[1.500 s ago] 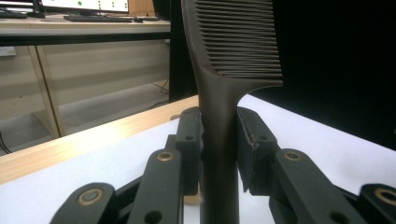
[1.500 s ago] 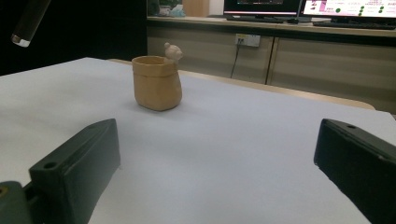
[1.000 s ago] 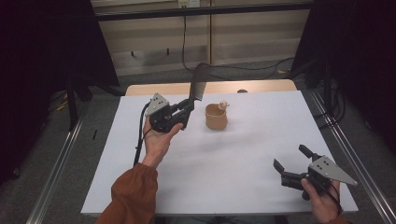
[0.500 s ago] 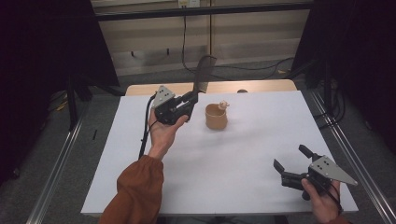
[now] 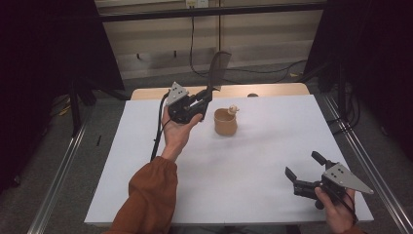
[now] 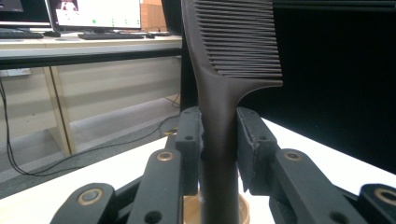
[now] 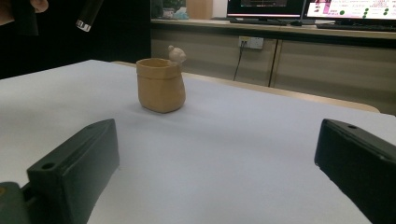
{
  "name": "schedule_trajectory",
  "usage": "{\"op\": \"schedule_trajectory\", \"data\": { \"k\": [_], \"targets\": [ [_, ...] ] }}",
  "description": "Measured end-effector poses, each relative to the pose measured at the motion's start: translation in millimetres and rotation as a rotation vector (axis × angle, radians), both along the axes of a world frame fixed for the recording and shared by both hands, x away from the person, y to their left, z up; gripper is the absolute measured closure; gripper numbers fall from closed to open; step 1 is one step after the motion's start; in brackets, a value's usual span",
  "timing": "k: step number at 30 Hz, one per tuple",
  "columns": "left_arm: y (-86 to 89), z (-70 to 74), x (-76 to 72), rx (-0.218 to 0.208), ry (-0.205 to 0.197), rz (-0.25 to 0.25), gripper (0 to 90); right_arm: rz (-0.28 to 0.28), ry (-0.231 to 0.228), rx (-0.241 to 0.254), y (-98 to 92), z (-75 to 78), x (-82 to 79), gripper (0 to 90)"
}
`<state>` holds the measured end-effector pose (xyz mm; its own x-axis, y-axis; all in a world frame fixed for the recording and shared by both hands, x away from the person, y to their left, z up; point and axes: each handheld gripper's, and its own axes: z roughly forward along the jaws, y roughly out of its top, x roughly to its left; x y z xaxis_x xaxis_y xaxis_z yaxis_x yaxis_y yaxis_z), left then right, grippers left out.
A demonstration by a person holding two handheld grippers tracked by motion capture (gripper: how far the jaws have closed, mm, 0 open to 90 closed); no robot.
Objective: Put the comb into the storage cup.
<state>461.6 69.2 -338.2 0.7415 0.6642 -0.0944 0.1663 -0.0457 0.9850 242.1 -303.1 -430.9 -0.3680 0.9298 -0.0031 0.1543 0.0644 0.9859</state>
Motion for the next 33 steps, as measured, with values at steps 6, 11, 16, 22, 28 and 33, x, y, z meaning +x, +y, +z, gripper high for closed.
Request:
{"op": "schedule_trajectory", "data": {
  "k": [6,11,16,22,28,33],
  "targets": [
    [-8.0,-0.8,3.7,0.007,0.0,-0.007,72.3,0.001,0.0,0.001,-0.3,0.3,-0.4,0.0],
    [-14.0,-3.1,3.2,-0.003,0.006,-0.017,72.3,0.005,-0.003,0.0,-0.3,0.3,-0.5,0.0],
    [-19.8,-5.9,6.5,0.004,0.003,-0.018,72.4,0.004,-0.003,0.001,-0.1,0.3,-0.5,0.0],
    [-25.5,-9.1,14.7,-0.015,0.004,-0.009,72.4,0.006,-0.003,0.001,-0.2,0.2,-0.5,0.0],
    [-31.4,-10.4,18.4,-0.011,-0.011,-0.016,72.3,0.003,0.0,0.006,-0.3,-0.1,-0.4,0.0],
    [-37.0,-12.6,25.2,-0.017,-0.017,-0.019,72.4,0.005,-0.006,0.005,-0.5,0.0,-0.7,0.0]
  ]
}}
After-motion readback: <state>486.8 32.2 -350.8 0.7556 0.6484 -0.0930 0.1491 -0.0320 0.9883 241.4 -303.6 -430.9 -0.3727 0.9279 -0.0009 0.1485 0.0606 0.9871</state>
